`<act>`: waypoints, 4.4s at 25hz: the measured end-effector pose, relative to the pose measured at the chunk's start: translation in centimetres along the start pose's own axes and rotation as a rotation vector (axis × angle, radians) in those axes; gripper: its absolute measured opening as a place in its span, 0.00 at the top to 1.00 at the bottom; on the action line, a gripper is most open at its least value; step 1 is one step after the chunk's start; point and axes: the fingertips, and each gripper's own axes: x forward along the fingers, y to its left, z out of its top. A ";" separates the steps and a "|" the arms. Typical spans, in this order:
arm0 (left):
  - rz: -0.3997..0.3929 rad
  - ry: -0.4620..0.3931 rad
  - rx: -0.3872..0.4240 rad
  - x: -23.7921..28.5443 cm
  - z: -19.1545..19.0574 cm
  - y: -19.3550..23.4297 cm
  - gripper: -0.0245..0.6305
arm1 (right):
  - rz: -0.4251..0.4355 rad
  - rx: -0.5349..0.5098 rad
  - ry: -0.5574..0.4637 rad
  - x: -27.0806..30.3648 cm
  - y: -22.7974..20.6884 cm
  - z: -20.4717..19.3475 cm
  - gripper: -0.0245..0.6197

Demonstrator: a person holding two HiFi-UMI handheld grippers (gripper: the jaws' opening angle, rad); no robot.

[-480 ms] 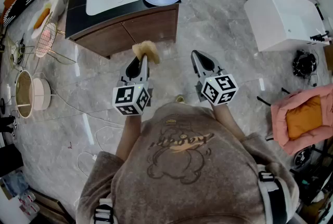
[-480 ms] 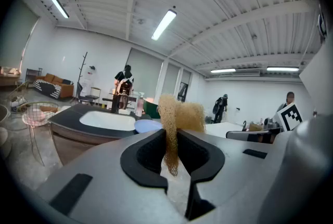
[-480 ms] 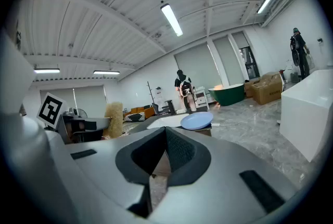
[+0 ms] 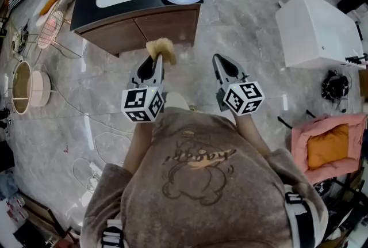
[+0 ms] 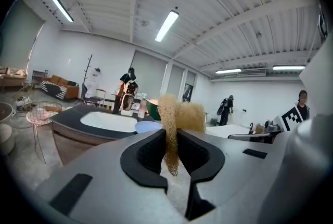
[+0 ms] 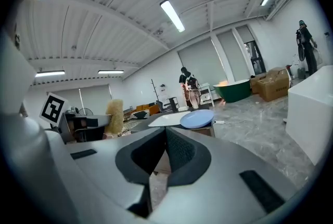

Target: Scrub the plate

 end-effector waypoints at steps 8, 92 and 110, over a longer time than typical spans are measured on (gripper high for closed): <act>0.017 0.003 -0.008 3.2 -0.1 0.7 0.86 | 0.000 0.015 0.013 2.2 -3.0 0.3 0.96; 0.010 0.060 -0.006 42.9 11.8 13.2 0.86 | 0.068 0.095 0.270 40.3 -29.3 8.8 0.57; 0.122 0.082 -0.006 41.9 10.9 15.5 0.86 | 0.126 0.327 0.522 45.5 -32.4 -2.9 0.60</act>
